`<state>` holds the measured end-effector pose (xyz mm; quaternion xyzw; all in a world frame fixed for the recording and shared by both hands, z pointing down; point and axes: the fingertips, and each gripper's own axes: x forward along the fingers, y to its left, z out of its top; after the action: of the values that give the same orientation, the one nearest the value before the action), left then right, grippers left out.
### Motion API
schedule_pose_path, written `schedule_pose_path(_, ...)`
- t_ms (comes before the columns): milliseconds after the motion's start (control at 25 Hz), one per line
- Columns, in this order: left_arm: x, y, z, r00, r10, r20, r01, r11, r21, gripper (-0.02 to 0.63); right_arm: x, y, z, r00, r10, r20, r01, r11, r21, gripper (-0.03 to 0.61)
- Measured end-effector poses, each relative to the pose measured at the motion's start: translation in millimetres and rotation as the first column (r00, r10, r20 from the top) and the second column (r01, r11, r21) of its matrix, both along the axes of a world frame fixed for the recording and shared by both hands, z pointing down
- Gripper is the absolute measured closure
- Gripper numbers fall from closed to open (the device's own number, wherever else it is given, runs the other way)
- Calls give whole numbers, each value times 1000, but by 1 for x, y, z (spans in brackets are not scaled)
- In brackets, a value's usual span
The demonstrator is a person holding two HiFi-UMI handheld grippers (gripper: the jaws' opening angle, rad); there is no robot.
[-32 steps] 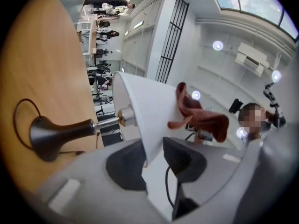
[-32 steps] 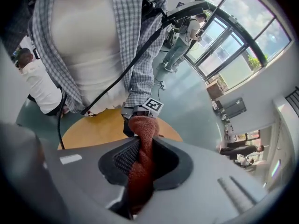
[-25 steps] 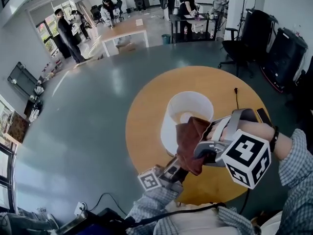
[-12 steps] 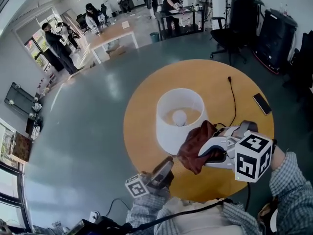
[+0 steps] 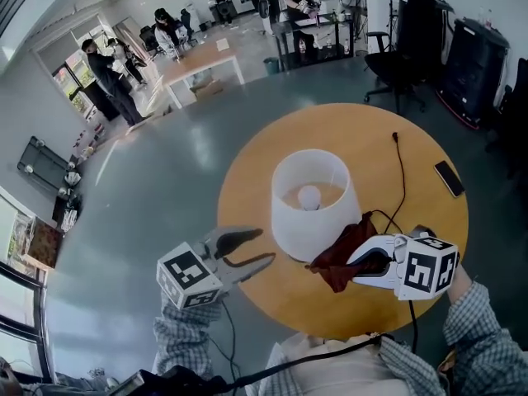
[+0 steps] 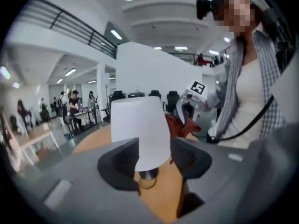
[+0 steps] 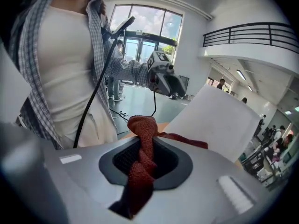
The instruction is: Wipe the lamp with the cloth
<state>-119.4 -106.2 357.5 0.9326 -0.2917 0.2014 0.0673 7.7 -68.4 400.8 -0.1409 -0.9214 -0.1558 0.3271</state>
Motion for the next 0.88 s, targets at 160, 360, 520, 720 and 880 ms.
schedule_pose_path(160, 5, -16, -31, 954, 101, 281, -135, 985, 104, 401, -2, -5, 9, 999, 45, 15, -44, 998, -51, 515)
schedule_pose_path(360, 27, -28, -56, 826, 209, 523, -305, 947, 102, 402, -5, 2, 17, 996, 84, 35, -79, 989, -123, 515)
schedule_pose_path(520, 43, -43, -39, 635, 294, 714, -424, 906, 4, 400, -6, 3, 17, 994, 101, 49, -92, 984, -151, 515)
schedule_pose_path(720, 53, -50, -26, 492, 391, 778, -489, 863, -124, 403, -6, 0, 14, 990, 127, 65, -114, 978, -177, 515)
schedule_pose_path(880, 57, -47, -14, 416, 453, 788, -518, 831, -204, 425, -1, -1, 13, 984, 156, 84, -136, 969, -204, 515)
